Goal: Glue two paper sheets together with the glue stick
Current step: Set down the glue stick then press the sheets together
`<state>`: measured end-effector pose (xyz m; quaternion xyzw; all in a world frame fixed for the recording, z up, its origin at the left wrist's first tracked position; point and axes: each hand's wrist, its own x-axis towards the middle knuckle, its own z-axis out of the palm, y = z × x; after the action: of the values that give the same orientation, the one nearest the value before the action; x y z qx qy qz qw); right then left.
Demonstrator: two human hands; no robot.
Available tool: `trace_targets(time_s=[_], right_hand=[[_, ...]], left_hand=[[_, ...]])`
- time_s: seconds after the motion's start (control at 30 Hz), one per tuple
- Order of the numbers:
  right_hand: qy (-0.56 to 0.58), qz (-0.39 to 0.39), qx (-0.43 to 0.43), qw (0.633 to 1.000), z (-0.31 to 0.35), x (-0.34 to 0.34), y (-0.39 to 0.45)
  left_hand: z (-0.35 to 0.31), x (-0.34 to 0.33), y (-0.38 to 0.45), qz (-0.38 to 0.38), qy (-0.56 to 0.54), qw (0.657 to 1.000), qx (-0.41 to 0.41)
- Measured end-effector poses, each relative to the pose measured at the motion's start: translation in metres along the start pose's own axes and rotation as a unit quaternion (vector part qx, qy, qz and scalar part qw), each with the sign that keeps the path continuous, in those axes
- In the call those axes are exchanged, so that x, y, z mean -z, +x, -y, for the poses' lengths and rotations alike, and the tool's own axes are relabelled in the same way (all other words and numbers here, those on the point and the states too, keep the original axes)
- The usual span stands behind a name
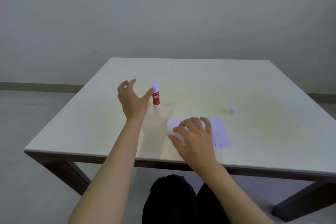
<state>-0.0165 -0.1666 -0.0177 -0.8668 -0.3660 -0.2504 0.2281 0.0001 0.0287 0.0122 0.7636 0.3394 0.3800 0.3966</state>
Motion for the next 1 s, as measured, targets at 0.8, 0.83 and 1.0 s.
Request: trace_targets(time_s=[0.8, 0.83, 1.0], right_hand=[[0.546, 0.021, -0.461, 0.699, -0.070, 0.067, 0.022], [0.521, 0.045, -0.436, 0.732, -0.076, 0.071, 0.022], [0.428, 0.133, -0.369, 0.814, -0.097, 0.085, 0.021]], left_hand=[[-0.047, -0.011, -0.102, 0.287, -0.191, 0.934, 0.093], [-0.047, -0.010, -0.099, 0.291, -0.174, 0.938, 0.075], [-0.056, -0.012, -0.090, 0.314, -0.094, 0.945, 0.002]])
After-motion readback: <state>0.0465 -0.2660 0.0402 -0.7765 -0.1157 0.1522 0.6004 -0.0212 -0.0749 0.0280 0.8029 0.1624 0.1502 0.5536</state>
